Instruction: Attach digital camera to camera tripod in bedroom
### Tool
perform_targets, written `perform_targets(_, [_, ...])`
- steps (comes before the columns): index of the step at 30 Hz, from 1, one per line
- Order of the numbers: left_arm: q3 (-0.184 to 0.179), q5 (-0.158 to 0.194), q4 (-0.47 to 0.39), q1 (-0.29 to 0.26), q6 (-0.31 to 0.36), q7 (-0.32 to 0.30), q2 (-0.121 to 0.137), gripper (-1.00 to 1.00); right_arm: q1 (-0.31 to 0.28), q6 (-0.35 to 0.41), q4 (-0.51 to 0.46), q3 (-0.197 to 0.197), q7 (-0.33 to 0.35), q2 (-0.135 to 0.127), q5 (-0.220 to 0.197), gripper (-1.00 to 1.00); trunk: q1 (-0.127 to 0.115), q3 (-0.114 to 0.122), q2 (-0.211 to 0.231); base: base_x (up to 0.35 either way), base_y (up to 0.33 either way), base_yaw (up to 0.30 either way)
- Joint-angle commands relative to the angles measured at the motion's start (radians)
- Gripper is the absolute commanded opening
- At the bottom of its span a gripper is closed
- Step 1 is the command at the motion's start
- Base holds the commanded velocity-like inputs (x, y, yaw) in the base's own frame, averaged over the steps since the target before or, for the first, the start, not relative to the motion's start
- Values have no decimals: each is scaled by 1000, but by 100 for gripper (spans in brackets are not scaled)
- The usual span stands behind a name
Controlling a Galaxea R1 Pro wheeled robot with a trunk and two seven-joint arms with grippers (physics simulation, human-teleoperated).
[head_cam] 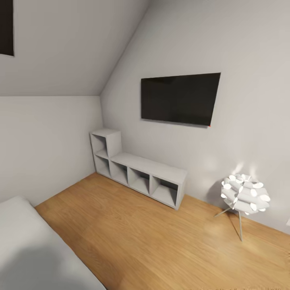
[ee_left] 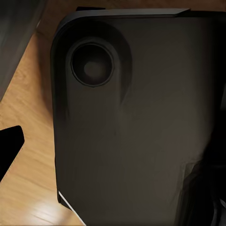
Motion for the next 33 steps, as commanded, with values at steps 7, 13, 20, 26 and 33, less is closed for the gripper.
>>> perform_targets(7, [2, 2, -1, 0, -3, -1, -1, 100, 0, -3, 0, 2, 0, 0, 0, 100, 0, -1, 0, -87, 0, -70])
perform_targets(13, [2, 2, -1, 0, -2, -1, -1, 100, 0, -3, 0, 2, 0, 0, 1, 100, 0, -1, 0, -53, 0, -6])
perform_targets(20, [2, 2, -1, 0, -2, -1, -1, 100, 0, -4, 0, 2, 0, -1, 0, 100, 0, -1, 0, -11, 0, -2])
perform_targets(26, [2, 2, -1, 0, -2, -1, 0, 100, 0, -4, 0, 2, 0, 1, 0, 100, 0, -1, 0, -2, 0, -140])
perform_targets(33, [2, 2, -1, 0, -2, -1, 0, 100, 0, -3, 0, 2, 0, 1, 0, 100, 0, -1, 0, 0, 0, -227])
